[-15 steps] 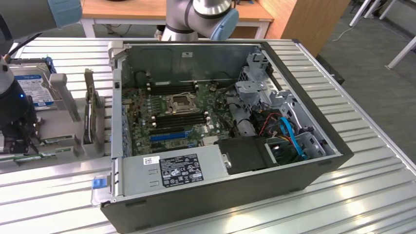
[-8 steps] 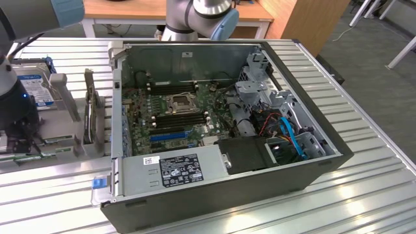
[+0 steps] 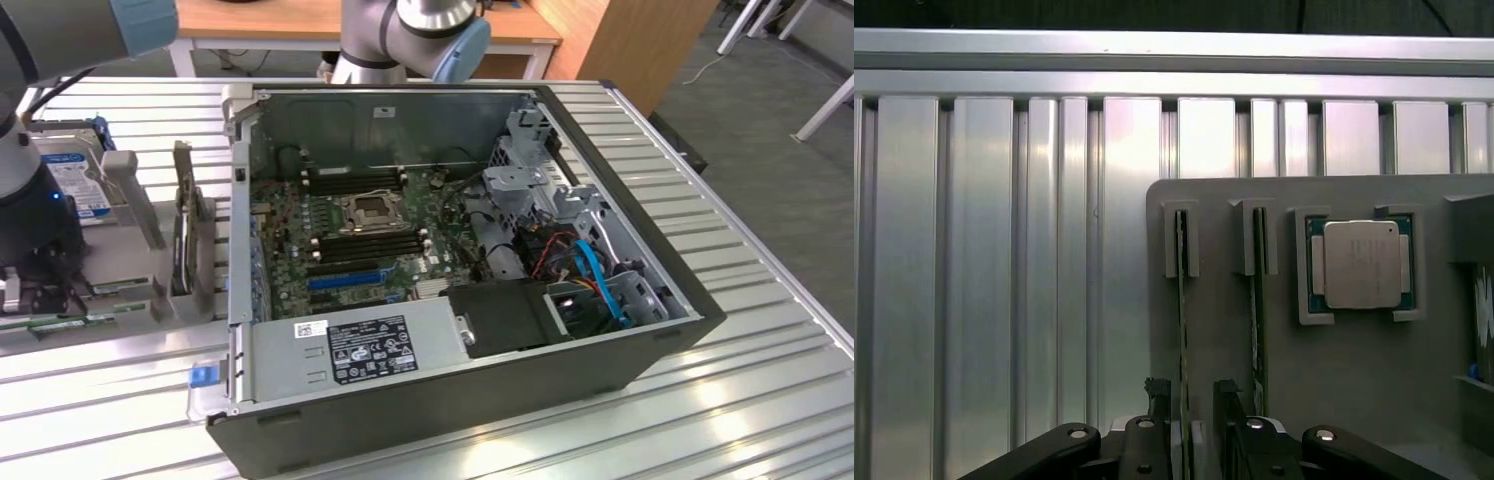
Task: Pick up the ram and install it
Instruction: 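Pick up the ram and move it above insertion slot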
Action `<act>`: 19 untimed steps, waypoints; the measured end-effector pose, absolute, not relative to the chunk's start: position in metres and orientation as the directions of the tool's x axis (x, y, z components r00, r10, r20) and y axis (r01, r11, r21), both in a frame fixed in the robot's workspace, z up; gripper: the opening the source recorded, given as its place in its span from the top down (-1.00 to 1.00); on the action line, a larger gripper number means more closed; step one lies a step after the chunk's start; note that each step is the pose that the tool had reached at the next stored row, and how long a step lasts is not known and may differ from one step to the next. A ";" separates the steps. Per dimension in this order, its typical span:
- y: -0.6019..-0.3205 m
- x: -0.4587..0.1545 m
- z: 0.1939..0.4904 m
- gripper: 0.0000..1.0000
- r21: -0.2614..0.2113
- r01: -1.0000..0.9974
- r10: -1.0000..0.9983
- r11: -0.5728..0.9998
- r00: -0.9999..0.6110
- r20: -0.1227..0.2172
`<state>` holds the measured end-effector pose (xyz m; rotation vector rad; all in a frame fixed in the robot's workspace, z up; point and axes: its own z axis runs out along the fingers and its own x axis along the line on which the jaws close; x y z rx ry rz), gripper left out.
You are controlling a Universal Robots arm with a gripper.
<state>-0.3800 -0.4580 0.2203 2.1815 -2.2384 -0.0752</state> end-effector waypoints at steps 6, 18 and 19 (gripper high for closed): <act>-0.458 -0.378 0.220 0.38 0.045 -0.999 -0.999 0.025 -0.026 -0.023; -0.458 -0.376 0.220 0.38 0.045 -0.999 -0.999 0.025 -0.026 -0.023; -0.458 -0.376 0.220 0.38 0.045 -0.999 -0.999 0.025 -0.026 -0.023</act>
